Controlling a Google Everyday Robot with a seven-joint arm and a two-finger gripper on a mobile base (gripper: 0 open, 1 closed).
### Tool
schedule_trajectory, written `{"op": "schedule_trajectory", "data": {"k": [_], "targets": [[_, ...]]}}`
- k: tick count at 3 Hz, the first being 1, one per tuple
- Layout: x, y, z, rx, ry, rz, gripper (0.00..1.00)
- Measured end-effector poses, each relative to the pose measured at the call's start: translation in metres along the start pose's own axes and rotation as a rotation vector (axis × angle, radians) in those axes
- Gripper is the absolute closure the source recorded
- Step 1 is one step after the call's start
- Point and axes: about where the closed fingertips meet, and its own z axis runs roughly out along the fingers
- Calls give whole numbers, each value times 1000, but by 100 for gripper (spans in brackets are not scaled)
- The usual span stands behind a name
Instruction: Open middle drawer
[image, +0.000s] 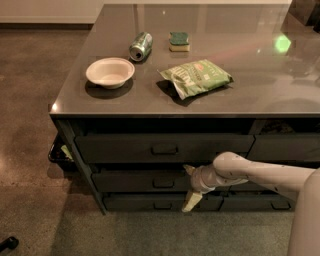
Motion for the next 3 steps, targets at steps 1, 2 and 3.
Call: {"op": "schedule_trajectory", "data": {"k": [1, 2, 3], "targets": [[0, 18, -5, -82, 21, 0, 0], [-3, 38, -6, -167, 36, -6, 0], [-10, 48, -7, -163, 19, -37, 0]]}}
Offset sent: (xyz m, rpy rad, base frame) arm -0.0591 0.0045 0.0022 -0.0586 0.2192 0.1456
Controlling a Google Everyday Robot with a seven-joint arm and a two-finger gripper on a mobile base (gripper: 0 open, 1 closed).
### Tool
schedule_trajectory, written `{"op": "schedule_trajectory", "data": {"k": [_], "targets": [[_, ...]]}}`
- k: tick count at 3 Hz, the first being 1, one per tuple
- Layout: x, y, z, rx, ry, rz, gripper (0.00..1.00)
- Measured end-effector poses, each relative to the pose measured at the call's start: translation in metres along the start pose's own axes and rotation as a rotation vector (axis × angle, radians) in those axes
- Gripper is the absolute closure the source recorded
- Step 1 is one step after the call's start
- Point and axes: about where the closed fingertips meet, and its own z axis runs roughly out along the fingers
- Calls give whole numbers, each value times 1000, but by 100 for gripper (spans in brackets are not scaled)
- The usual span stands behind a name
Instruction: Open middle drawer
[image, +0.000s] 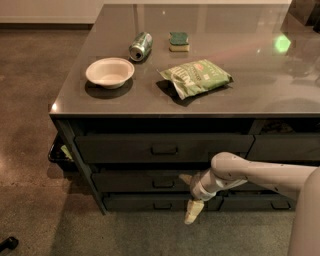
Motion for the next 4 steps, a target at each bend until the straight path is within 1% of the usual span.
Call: {"op": "schedule_trajectory", "data": {"k": [1, 2, 3, 4], "targets": [[-18, -5, -4, 52, -25, -62, 0], [-35, -8, -12, 149, -57, -127, 0], [-43, -30, -8, 254, -64, -171, 0], [-42, -30, -7, 253, -63, -169, 0]]}}
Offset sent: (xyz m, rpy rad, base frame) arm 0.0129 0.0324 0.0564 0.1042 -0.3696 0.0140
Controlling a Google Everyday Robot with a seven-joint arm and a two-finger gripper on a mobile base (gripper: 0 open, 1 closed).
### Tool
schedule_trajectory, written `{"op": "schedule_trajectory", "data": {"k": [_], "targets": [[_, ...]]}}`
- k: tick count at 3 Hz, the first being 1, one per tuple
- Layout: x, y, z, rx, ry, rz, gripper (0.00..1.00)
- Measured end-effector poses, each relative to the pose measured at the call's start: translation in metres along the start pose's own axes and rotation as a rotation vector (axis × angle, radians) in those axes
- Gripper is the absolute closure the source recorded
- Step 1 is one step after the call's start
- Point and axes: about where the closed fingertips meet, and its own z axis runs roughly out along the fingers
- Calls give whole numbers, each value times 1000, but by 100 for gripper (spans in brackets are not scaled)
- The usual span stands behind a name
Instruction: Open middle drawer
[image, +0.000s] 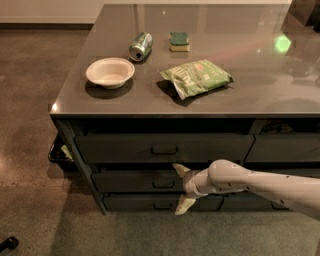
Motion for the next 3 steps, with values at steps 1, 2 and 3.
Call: {"op": "schedule_trajectory", "data": {"k": [1, 2, 3], "targets": [[18, 2, 8, -28, 16, 42, 0], [34, 10, 20, -75, 24, 85, 0], [40, 14, 27, -101, 23, 100, 0]]}}
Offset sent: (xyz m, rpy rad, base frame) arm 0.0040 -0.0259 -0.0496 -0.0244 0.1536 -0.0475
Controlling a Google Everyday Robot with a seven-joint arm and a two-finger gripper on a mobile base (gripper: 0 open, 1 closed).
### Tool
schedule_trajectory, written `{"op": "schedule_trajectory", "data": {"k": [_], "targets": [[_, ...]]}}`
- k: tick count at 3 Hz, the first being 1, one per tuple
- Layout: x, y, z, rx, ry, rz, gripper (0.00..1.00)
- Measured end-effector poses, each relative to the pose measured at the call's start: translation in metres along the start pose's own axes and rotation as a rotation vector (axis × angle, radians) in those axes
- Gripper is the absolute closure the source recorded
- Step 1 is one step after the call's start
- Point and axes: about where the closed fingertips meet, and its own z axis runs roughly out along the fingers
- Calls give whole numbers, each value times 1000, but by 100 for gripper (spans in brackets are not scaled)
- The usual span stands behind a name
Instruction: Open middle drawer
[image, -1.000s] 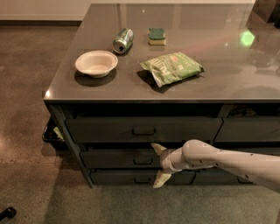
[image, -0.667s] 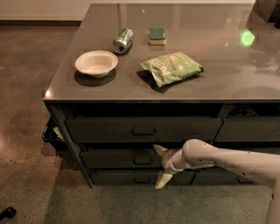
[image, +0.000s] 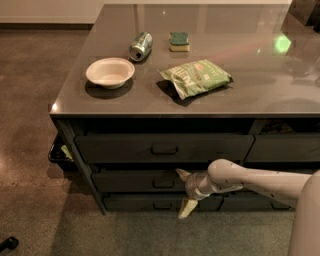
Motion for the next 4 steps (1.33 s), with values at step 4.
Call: {"op": "schedule_trajectory", "data": {"k": [4], "targets": [[-32, 15, 21, -94, -52, -15, 0]]}}
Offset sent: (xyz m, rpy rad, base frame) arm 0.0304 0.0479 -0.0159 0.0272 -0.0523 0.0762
